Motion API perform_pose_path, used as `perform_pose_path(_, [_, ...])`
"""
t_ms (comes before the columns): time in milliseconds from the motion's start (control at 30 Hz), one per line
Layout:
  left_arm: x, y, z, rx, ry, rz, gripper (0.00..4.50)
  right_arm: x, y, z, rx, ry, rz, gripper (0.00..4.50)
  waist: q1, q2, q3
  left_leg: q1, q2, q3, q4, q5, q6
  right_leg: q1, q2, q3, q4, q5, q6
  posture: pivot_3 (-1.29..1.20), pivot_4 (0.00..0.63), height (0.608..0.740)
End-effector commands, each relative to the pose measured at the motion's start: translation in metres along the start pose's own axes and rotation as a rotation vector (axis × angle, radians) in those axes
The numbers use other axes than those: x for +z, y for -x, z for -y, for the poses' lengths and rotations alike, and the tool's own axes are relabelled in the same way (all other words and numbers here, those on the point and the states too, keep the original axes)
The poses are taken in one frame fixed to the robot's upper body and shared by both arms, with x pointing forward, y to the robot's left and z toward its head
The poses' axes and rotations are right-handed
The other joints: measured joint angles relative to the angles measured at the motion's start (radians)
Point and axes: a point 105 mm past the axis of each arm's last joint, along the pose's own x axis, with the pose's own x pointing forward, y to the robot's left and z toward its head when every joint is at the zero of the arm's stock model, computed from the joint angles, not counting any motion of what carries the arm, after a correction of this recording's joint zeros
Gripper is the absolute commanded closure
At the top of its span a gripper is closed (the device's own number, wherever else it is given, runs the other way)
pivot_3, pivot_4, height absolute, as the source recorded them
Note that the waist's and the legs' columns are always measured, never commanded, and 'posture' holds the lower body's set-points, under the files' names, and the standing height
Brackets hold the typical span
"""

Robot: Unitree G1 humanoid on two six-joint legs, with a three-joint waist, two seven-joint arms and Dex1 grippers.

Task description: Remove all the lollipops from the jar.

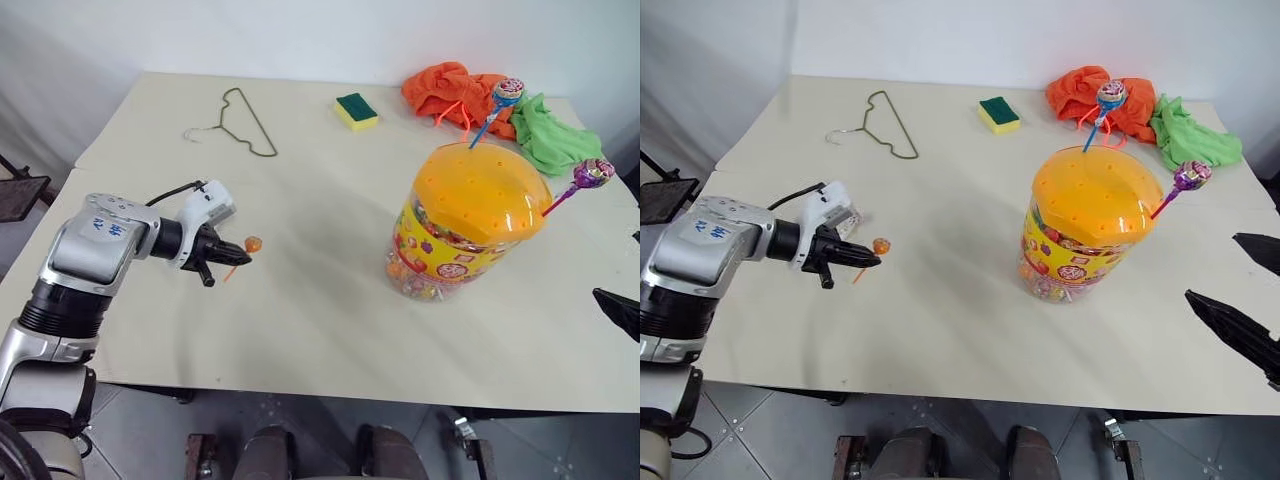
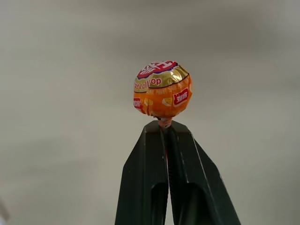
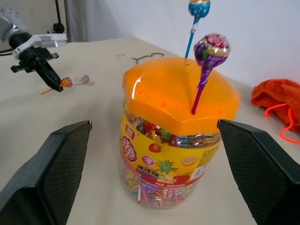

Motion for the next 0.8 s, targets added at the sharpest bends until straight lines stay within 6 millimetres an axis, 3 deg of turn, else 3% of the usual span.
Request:
perform_pose_path(33, [-0.009, 0.005, 0.004, 0.020, 0.004, -0.072, 4.48, 0.001, 0.000, 0.002, -0.004, 0.014, -0.002, 0.00, -0.002, 0.000, 0.000, 0.000, 0.000, 0.000, 0.000, 0.000, 0.000, 0.000, 0.000, 0.000, 0.000, 0.000, 0.000, 0.00, 0.150, 0.740])
perform_pose_path(100, [-0.017, 0.008, 0.000, 0.055, 0.013, -0.124, 4.48, 0.001, -0.001, 0.003, -0.004, 0.012, -0.002, 0.00, -0.004, 0.000, 0.000, 0.000, 0.000, 0.000, 0.000, 0.000, 0.000, 0.000, 0.000, 0.000, 0.000, 0.000, 0.000, 0.00, 0.150, 0.740])
perform_pose_path(200, [-0.021, 0.013, -0.008, 0.100, 0.018, -0.160, 3.76, 0.000, -0.002, 0.003, -0.002, 0.007, -0.002, 0.00, -0.004, 0.000, 0.000, 0.000, 0.000, 0.001, 0.000, 0.000, 0.000, 0.000, 0.000, 0.000, 0.000, 0.000, 0.000, 0.00, 0.150, 0.740])
perform_pose_path(333, [-0.017, 0.018, -0.010, 0.121, 0.004, -0.177, 2.59, -0.003, -0.005, 0.004, 0.001, 0.002, -0.003, 0.00, 0.000, 0.000, 0.000, 0.000, 0.000, 0.001, 0.000, 0.000, 0.000, 0.000, 0.000, 0.000, 0.000, 0.000, 0.000, 0.00, 0.150, 0.740])
perform_pose_path(600, [0.013, 0.033, -0.003, 0.091, -0.091, -0.090, 0.02, -0.003, -0.005, 0.005, 0.005, 0.006, -0.008, 0.00, -0.001, 0.000, 0.000, 0.000, 0.000, 0.001, 0.000, 0.000, 0.000, 0.000, 0.000, 0.000, 0.000, 0.000, 0.000, 0.00, 0.150, 0.740])
perform_pose_path(800, [0.066, 0.046, 0.009, -0.002, -0.215, 0.144, 0.02, 0.000, -0.003, 0.005, -0.012, 0.020, -0.009, 0.00, 0.001, 0.000, 0.000, 0.000, 0.000, 0.001, 0.000, 0.000, 0.000, 0.000, 0.000, 0.000, 0.000, 0.000, 0.000, 0.00, 0.150, 0.740])
